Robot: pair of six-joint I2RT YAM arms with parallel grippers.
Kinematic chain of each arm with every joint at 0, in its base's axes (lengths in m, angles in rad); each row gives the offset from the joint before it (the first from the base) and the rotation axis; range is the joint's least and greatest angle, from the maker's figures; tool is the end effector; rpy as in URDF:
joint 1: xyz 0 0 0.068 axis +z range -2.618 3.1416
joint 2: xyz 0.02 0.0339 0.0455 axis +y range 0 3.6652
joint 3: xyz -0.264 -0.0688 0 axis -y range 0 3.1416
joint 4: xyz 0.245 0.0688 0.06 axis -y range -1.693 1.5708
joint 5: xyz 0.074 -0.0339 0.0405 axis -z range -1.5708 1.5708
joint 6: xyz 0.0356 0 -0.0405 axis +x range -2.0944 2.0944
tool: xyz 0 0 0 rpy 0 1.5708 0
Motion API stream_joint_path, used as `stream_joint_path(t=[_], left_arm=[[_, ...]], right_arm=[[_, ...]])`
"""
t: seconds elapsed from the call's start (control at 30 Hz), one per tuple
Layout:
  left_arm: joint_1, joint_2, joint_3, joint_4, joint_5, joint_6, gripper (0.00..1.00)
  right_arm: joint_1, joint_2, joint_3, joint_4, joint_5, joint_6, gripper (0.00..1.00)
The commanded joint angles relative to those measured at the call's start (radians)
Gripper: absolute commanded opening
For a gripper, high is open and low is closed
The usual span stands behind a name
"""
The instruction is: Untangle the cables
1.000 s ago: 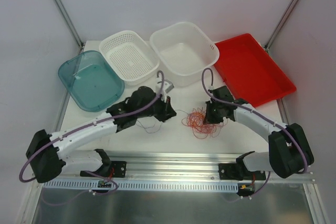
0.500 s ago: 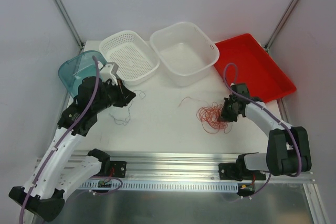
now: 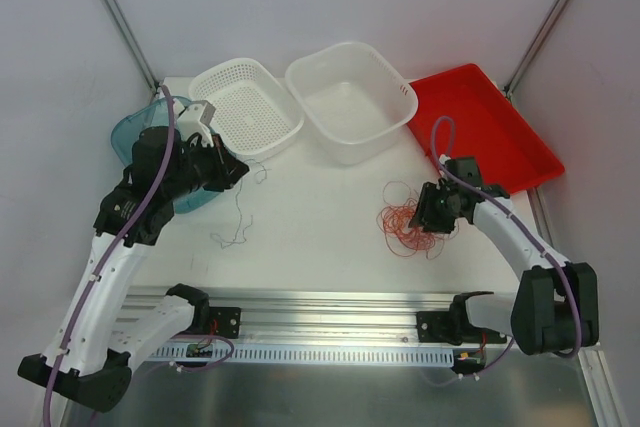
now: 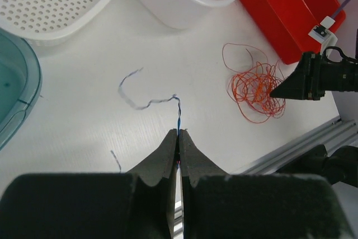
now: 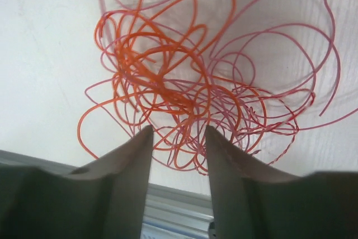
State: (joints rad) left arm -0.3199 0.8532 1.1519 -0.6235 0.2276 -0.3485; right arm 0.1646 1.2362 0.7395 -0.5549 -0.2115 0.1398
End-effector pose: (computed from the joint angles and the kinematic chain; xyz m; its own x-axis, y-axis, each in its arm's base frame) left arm 0.1550 -0.0598 0.4072 -0.4587 -0.1985 -0.8662 0.3753 0.8403 -0.3913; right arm 0.2269 0.0453 0.2044 -0.8848 -0.0089 -0.4659 -0.1410 0.9580 0.2496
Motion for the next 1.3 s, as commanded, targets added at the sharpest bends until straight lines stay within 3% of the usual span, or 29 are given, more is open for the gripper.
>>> stream_joint_path(t=[0.0,0.07,0.27,0.53,0.63,0.9,1.27], left_arm=[[0.004,0.038,0.100,0.005,0.050,0.005,0.00],[0.002,0.076,0.173,0.005,0.055,-0.001,0.00],[0.004,0.196,0.409,0.004,0.027,0.003,0.00],[0.015,0.357,0.724,0.005,-0.083,0.120,0.00],[0.045,0.415,0.750,0.030,-0.138,0.189,0.00],[0.203,0.419,0.517,0.319,-0.102,0.307,0.00],[0.450,0.391,-0.125,0.921,0.048,0.212,0.00]], right_arm=[[0.033,-0.049,0.070,-0.056,-0.040,-0.046,0.48],[0.055,-0.073,0.093,-0.074,-0.029,-0.054,0.64],[0.099,-0.145,0.149,-0.137,0.000,-0.072,0.82],[0.130,-0.262,0.176,-0.183,-0.016,-0.082,0.86],[0.131,-0.287,0.169,-0.191,-0.003,-0.095,0.86],[0.131,-0.305,0.158,-0.194,-0.020,-0.128,0.86],[0.134,-0.300,0.150,-0.178,-0.058,-0.175,0.86]])
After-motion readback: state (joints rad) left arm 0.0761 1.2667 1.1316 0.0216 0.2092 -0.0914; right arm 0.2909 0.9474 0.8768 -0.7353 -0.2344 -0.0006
